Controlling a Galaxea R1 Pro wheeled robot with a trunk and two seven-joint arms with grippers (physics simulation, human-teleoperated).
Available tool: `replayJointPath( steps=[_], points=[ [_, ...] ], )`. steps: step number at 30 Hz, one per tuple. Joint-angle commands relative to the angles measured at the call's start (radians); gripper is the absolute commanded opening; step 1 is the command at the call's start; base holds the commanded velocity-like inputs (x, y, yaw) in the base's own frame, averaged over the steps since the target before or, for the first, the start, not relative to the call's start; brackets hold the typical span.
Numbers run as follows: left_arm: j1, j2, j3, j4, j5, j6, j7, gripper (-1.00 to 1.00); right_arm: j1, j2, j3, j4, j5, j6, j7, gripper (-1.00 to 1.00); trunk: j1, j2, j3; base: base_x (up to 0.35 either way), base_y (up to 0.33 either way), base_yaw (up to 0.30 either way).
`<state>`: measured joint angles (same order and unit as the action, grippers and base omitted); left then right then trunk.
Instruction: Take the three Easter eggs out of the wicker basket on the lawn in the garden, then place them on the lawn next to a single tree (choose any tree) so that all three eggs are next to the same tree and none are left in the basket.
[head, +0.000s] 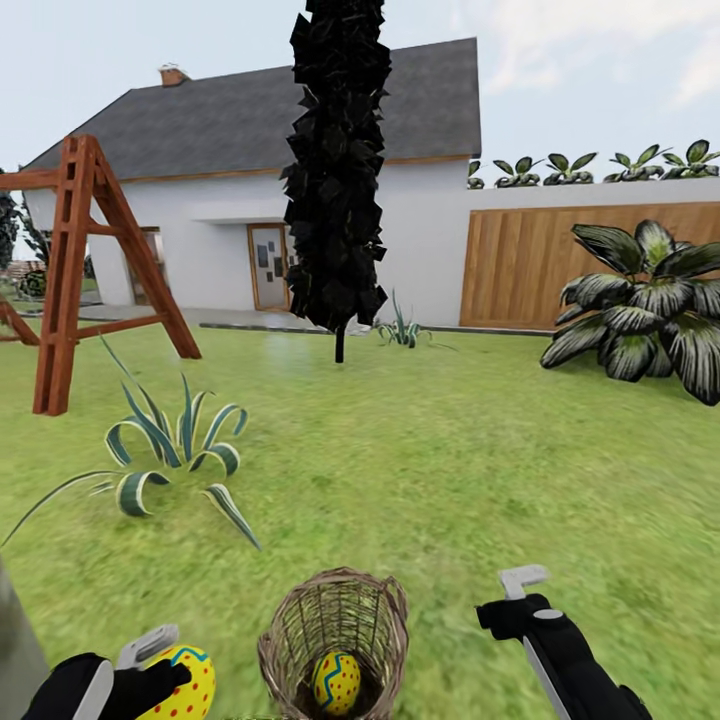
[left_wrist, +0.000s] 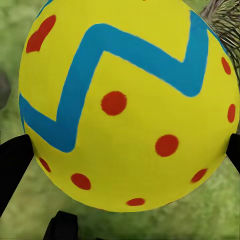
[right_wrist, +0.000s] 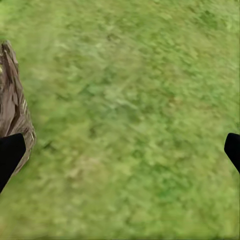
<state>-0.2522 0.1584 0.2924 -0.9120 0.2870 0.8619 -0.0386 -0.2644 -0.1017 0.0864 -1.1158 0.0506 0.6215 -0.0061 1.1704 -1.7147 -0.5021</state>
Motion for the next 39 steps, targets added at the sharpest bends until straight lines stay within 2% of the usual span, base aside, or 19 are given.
replayJointPath(
  steps=[1, 9, 13, 23, 30, 39],
  points=[
    [-0.001, -0.002, 0.002, 0.0, -0.003, 0.005, -0.004, -1.0, 0.0, -0.001, 0.003, -0.001, 0.006, 0.006, -0.001, 1.0, 0.0, -0.001, -0.001, -0.004, 0.0, 0.268],
    [-0.001, -0.004, 0.002, 0.001, -0.003, 0.005, -0.004, -1.0, -0.001, -0.001, 0.003, -0.001, 0.002, 0.006, 0.001, 1.0, 0.0, -0.001, -0.001, -0.031, -0.011, 0.127],
    [-0.001, -0.018, 0.001, 0.001, -0.004, 0.003, -0.001, -1.0, -0.001, -0.001, 0.003, -0.001, 0.001, 0.006, 0.001, 1.0, 0.0, -0.001, -0.001, -0.272, -0.168, 0.001],
    [-0.001, -0.021, 0.001, 0.001, -0.005, 0.003, -0.001, -1.0, 0.0, -0.001, 0.003, 0.0, 0.001, 0.006, 0.002, 1.0, 0.0, -0.001, -0.001, -0.294, -0.202, 0.009],
    [-0.001, -0.02, 0.001, 0.0, -0.003, 0.003, -0.001, -1.0, 0.0, -0.001, 0.003, 0.001, 0.007, 0.006, 0.002, 1.0, 0.0, -0.001, -0.001, -0.228, -0.199, 0.264],
    [-0.001, -0.021, 0.001, 0.001, -0.003, 0.003, -0.001, -1.0, -0.001, -0.001, 0.003, 0.001, 0.006, 0.006, 0.002, 1.0, 0.0, -0.001, -0.001, -0.013, -0.014, 0.287]
  ],
)
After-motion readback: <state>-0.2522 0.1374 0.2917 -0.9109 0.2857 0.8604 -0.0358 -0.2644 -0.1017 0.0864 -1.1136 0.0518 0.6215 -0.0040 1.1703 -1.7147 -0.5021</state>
